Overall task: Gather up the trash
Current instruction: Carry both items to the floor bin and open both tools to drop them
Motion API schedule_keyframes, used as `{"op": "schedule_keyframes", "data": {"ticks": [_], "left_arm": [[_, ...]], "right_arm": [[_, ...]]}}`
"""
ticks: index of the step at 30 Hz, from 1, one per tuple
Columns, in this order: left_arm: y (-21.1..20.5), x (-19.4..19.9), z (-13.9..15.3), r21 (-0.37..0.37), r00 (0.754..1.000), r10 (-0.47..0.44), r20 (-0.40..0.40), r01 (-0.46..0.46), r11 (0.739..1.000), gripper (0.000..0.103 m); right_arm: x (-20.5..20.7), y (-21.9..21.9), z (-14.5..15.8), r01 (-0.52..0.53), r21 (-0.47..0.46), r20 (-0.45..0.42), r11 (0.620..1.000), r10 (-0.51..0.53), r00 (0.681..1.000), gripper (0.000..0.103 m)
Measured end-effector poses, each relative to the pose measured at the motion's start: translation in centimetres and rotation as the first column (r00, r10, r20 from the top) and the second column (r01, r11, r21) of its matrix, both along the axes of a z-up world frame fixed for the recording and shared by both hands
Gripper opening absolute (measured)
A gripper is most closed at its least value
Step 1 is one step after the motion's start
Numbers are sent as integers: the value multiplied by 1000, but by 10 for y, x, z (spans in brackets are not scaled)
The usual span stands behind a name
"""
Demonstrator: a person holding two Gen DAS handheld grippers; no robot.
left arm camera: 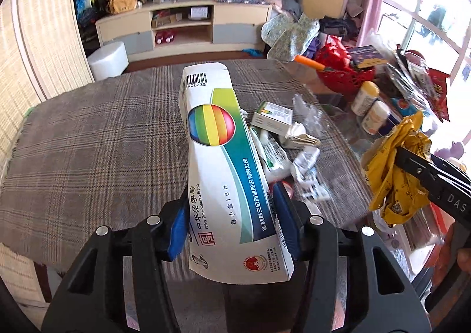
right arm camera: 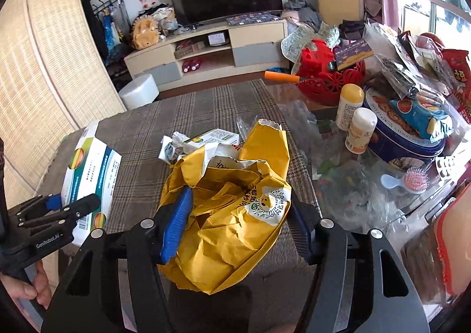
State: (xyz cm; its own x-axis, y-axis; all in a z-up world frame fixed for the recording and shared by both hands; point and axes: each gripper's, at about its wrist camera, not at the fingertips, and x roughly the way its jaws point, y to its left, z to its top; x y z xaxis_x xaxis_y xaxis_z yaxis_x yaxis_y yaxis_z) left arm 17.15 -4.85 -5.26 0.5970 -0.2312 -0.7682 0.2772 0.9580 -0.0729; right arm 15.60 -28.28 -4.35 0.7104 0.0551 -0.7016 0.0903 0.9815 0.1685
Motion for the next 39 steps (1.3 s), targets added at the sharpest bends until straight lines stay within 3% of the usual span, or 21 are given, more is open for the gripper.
{"op": "schedule_keyframes", "data": {"ticks": [5, 14, 23, 29, 34, 39], "left_arm": [[9, -76, 0, -31, 999, -18, 35, 20, 999, 51], [19, -144, -70, -67, 999, -48, -11, 47, 997, 51], [6, -150, -166, -92, 986, -92, -142, 79, 993, 51], [-6, -134, -223, -115, 955, -154, -252, 128, 985, 51], [-12, -118, -250, -117, 934, -170, -313, 140, 983, 52], [-15, -112, -254, -103, 927, -180, -327, 155, 983, 57]], "right_arm": [[-62, 7, -11, -10, 16, 5, 1000, 9, 1000, 63], [-121, 23, -76, -36, 3, -74, 999, 37, 997, 64], [-117, 45, -165, -53, 40, -173, 998, 59, 983, 64], [-96, 52, -215, -43, 26, -270, 999, 49, 962, 65], [-80, 56, -236, -44, 33, -324, 998, 52, 945, 67], [-72, 58, -241, -36, 41, -350, 999, 48, 936, 73]]}}
